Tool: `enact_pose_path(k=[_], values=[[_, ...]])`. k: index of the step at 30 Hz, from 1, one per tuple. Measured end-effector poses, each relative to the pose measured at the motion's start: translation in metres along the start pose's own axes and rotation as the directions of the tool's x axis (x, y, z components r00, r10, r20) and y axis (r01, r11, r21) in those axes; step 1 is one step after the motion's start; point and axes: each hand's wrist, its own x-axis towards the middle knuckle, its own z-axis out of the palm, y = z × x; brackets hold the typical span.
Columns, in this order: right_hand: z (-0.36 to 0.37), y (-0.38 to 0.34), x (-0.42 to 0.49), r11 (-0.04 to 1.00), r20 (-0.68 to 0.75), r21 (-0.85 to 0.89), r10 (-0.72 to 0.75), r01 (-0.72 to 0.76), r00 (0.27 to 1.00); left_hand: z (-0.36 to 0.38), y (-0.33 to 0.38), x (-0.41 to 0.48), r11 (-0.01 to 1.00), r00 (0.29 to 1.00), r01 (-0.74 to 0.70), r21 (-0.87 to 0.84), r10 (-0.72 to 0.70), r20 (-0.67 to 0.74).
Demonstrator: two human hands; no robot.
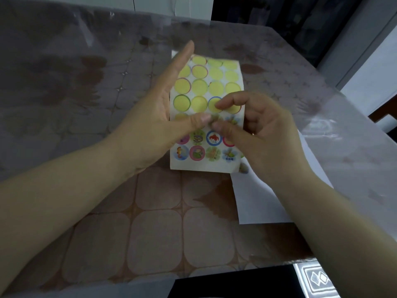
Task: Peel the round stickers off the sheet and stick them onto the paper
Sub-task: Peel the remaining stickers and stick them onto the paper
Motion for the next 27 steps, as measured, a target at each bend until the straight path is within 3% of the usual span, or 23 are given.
enact_pose_path(k=[6, 12, 20, 27], values=[[0.003, 0.004, -0.001, 0.966, -0.148, -0.221, -0.168, 0.133, 0.975, 0.002, 0.003, 0.0, 0.998, 0.998, -0.066, 0.022, 0.066, -0.018], [0.005, 0.009, -0.001, 0.929, -0.218, -0.333, -0.245, 0.164, 0.945, 0.0, 0.001, 0.001, 0.995, 0.998, -0.05, 0.091, 0.052, -0.019], [0.008, 0.007, -0.003, 0.872, -0.206, -0.433, -0.341, 0.227, 0.917, 0.001, -0.002, 0.001, 0.999, 0.996, -0.01, 0.043, 0.013, -0.083], [0.008, 0.003, -0.003, 0.874, -0.163, -0.426, -0.329, 0.235, 0.93, 0.001, -0.003, 0.002, 1.0, 0.993, 0.022, 0.009, -0.021, -0.116]])
